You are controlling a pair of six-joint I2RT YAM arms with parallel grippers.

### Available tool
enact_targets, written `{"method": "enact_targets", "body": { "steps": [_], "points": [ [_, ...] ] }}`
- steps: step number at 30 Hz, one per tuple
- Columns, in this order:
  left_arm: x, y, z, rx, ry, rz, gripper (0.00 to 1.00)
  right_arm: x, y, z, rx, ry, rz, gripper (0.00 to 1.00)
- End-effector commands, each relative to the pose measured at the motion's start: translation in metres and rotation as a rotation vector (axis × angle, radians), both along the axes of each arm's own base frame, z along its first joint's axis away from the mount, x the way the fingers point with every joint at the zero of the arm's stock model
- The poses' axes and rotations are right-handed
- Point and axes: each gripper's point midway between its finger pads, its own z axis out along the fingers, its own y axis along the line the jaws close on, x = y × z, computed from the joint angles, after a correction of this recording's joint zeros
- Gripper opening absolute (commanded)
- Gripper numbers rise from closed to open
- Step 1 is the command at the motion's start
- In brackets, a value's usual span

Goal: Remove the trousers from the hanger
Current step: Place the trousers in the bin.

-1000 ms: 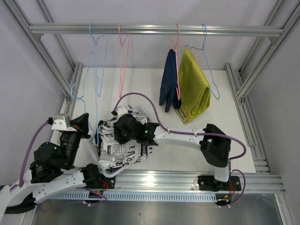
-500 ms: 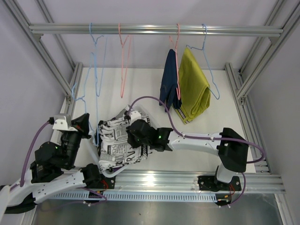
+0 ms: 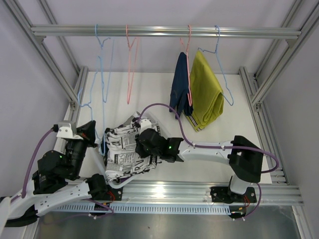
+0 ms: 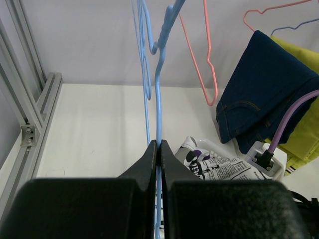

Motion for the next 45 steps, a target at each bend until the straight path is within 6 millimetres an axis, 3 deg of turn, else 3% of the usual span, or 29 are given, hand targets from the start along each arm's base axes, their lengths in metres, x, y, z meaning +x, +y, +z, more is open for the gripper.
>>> {"method": "enact_targets", "body": {
  "steps": [1,9,14,19,23,30,39,45],
  "points": [
    [0.001,-0.008,0.001,-0.011,0.001,-0.022,0.0,0.001,-0.003,0.005,-0.036,-0.019,-0.008,0.08],
    [0.003,-0.013,-0.002,0.009,0.012,-0.025,0.0,0.003,0.028,0.005,-0.007,-0.019,0.037,0.07],
    [0.003,-0.013,-0.002,0.008,0.009,-0.028,0.0,0.003,0.04,-0.021,-0.023,0.006,0.059,0.06],
    [0.003,-0.015,-0.003,0.015,0.01,-0.032,0.0,0.002,0.034,-0.041,-0.06,0.03,0.051,0.05],
    [0.003,-0.018,-0.003,0.021,0.012,-0.043,0.01,0.002,0.025,-0.035,-0.063,0.025,0.033,0.05],
    [0.005,-0.023,-0.006,0.042,0.025,-0.051,0.0,0.006,0.012,0.004,-0.011,-0.034,0.008,0.06],
    [0.006,-0.024,-0.008,0.056,0.036,-0.039,0.0,0.01,0.048,0.044,0.075,-0.078,0.055,0.06],
    [0.007,-0.023,-0.009,0.059,0.035,-0.033,0.0,0.008,0.06,0.03,0.07,-0.063,0.082,0.05]
  ]
}}
